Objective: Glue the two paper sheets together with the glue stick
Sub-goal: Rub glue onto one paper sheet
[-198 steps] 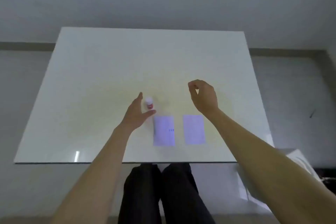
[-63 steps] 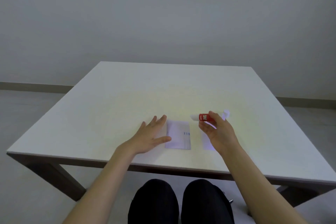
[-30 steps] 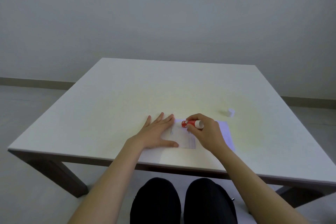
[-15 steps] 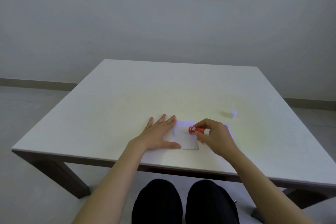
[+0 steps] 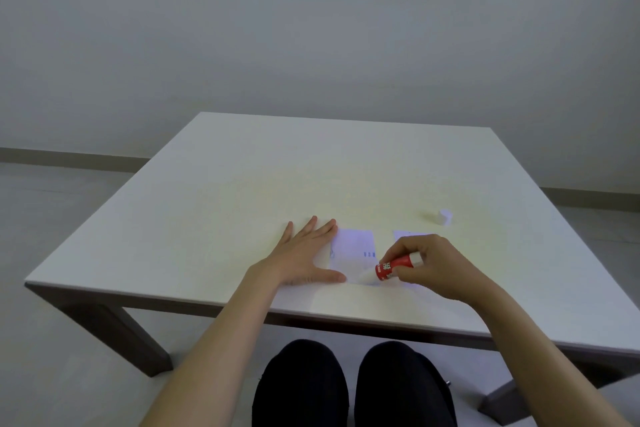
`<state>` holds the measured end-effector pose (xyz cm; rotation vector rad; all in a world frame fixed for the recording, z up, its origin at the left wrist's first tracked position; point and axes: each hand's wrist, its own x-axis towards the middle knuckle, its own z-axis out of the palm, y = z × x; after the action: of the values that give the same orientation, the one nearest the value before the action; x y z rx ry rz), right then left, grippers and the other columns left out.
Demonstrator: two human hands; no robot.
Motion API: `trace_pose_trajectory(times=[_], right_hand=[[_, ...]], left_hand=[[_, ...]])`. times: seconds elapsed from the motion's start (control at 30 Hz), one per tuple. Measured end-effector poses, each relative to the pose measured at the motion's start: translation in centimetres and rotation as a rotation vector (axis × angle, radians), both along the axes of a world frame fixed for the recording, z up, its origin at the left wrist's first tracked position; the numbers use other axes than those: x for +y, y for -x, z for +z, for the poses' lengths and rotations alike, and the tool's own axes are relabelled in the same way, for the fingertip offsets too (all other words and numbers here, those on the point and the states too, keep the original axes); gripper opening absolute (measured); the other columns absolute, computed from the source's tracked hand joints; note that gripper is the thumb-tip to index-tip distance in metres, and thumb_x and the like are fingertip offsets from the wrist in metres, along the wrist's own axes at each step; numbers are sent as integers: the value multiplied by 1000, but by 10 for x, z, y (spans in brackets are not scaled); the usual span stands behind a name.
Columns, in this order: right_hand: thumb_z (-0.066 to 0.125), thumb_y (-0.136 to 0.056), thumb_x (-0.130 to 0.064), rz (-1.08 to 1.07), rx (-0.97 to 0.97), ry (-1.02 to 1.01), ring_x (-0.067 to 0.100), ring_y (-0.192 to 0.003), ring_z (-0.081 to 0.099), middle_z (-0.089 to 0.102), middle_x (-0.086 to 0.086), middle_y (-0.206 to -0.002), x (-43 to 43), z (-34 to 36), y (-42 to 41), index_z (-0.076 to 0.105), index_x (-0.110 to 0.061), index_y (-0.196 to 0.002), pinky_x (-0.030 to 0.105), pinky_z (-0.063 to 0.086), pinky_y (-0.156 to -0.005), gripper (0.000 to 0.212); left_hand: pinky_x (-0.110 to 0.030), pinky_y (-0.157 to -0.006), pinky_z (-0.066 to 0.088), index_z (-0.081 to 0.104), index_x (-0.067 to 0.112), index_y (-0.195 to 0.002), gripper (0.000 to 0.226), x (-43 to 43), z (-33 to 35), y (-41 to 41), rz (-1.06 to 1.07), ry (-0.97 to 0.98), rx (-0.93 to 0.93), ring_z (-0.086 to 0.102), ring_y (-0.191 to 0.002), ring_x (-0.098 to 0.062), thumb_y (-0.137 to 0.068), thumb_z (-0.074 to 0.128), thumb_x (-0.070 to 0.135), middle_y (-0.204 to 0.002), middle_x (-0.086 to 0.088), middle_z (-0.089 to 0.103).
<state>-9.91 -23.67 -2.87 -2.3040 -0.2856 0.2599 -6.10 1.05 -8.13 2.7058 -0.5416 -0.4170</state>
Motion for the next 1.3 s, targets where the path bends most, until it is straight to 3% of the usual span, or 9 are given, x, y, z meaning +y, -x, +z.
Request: trace_pose_trajectory(times=[0.17, 0.37, 0.47, 0.6, 0.7, 0.83, 1.07, 1.2, 1.3], right_hand=[[63, -79, -6, -169, -142, 20, -15, -56, 53, 68, -9, -78, 3, -1, -10, 71, -16, -86, 2, 39, -53, 15], [68, -75, -13, 7, 67, -52, 5, -54, 56, 71, -4, -78, 20, 5, -7, 73, -17, -80, 21, 48, -57, 8], [68, -76, -10, -77, 28, -74, 10, -51, 54, 66, -6, -66, 23, 1, -21, 72, -13, -80, 13, 44, -51, 7], [67, -78, -9, -329, -95, -167, 15, -61, 58, 65, -3, -70, 26, -8, -36, 68, -17, -78, 20, 47, -59, 8], [68, -78, -13, -213, -149, -89, 7, -68, 57, 68, -4, -79, 41, -11, -26, 71, -14, -86, 6, 42, -54, 9], [66, -79, -16, -30, -81, -51, 17, -70, 61, 70, -6, -82, 50, -10, -19, 69, -23, -83, 17, 44, -56, 9], [64, -82, -11, -355, -194, -108, 14, -76, 58, 70, 2, -88, 35, -12, -35, 71, -10, -93, 7, 39, -59, 13], [68, -80, -10, -305, -201, -136, 11, -45, 45, 67, 0, -65, 39, -17, -6, 72, -15, -83, 8, 36, -44, 7], [69, -79, -9, -268, -204, -175, 8, -63, 61, 71, -2, -74, 35, -20, 8, 73, -15, -85, 6, 42, -58, 9]], left_hand=[[-45, -119, -14, 0, 27, -153, 99, 1, 1, 1, -1, 3, -7, -15, -147, -7, -79, 54, 64, -160, 18, -6], [-45, -119, -14, -2, 26, -153, 102, 0, 0, 0, 6, -12, -14, -15, -147, -8, -78, 54, 66, -161, 17, -6], [-45, -119, -14, -1, 26, -153, 100, 0, 0, 0, 5, -11, -15, -15, -147, -7, -78, 54, 65, -161, 17, -6], [-45, -119, -14, -1, 27, -153, 99, 0, 0, 0, -1, -9, -19, -15, -147, -8, -79, 54, 64, -161, 16, -6], [-45, -119, -14, -2, 26, -153, 100, 0, 0, 0, -1, -12, -17, -15, -147, -8, -79, 53, 64, -161, 16, -7], [-46, -119, -14, -2, 26, -152, 102, -1, -1, 0, 9, -4, -3, -16, -147, -7, -78, 54, 65, -160, 18, -7], [-46, -119, -14, -1, 26, -153, 99, 0, 0, 0, -5, -11, -13, -16, -147, -8, -79, 53, 65, -161, 16, -7], [-46, -119, -14, -1, 25, -153, 100, 0, 0, 1, -4, -1, -11, -16, -147, -8, -79, 53, 64, -161, 16, -7], [-46, -119, -14, -1, 24, -153, 99, -1, 3, 2, -12, -6, -4, -16, -147, -9, -80, 53, 64, -161, 16, -8]])
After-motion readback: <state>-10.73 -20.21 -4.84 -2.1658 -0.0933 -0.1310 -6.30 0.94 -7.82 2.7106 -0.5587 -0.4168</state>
